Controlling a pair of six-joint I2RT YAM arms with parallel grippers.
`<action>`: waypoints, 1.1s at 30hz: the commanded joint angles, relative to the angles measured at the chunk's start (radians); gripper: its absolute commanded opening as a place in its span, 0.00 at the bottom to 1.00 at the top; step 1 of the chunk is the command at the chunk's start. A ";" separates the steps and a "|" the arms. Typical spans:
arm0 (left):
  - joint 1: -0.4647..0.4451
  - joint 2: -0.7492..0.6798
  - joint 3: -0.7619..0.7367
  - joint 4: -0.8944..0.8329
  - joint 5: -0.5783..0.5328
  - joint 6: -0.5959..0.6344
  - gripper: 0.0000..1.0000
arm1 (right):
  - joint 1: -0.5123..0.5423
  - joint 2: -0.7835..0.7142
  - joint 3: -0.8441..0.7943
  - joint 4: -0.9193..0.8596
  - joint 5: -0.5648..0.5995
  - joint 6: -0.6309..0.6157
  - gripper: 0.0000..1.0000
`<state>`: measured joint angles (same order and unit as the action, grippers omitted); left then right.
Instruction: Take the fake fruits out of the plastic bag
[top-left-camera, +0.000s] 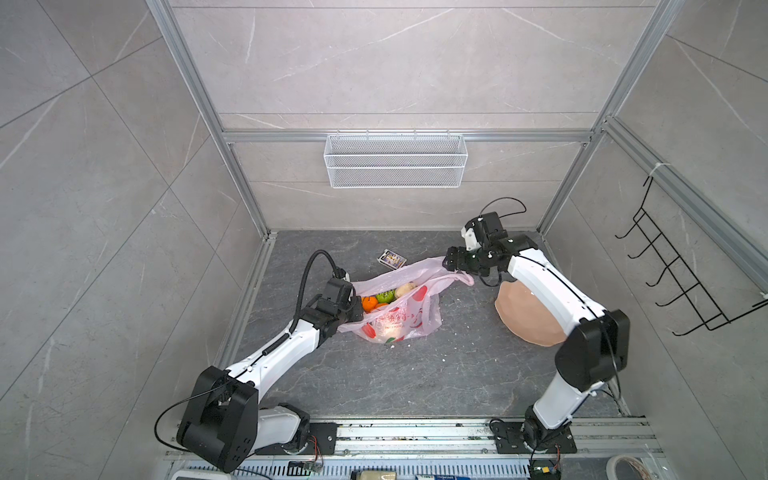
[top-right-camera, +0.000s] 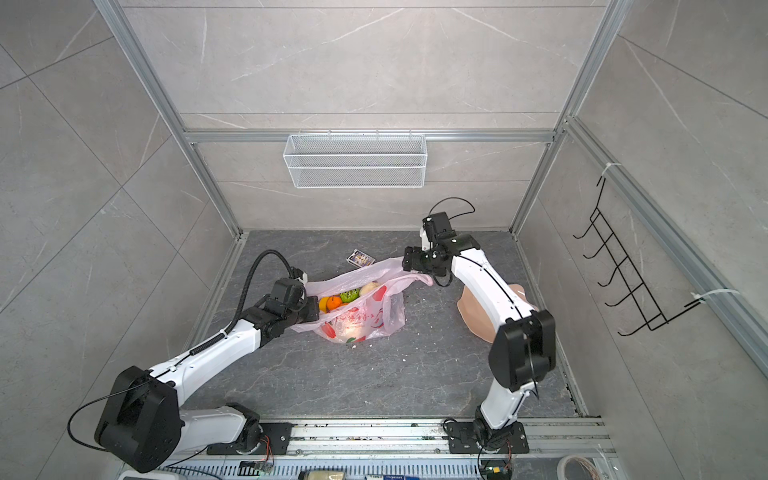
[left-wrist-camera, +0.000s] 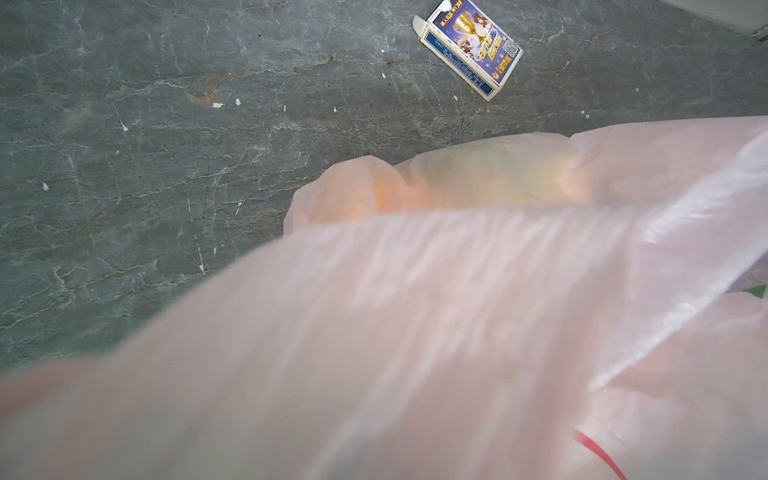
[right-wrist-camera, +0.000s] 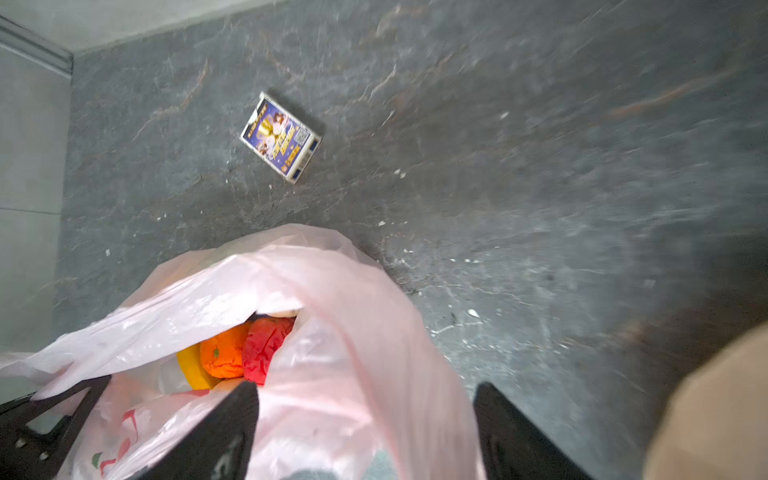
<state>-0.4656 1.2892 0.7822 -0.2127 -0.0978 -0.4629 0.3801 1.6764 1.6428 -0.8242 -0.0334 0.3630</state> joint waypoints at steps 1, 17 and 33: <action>-0.013 -0.008 0.035 0.013 0.013 0.023 0.00 | 0.107 -0.043 0.048 -0.165 0.392 0.023 0.91; -0.031 -0.040 0.032 0.015 0.002 0.018 0.00 | 0.301 0.363 0.355 -0.289 0.402 0.093 0.92; -0.019 -0.094 -0.039 0.009 -0.131 -0.058 0.00 | 0.200 0.433 0.286 -0.231 0.320 0.081 0.65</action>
<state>-0.4911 1.2102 0.7483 -0.2016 -0.1585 -0.4904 0.5865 2.1937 1.9854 -1.1095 0.3595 0.4427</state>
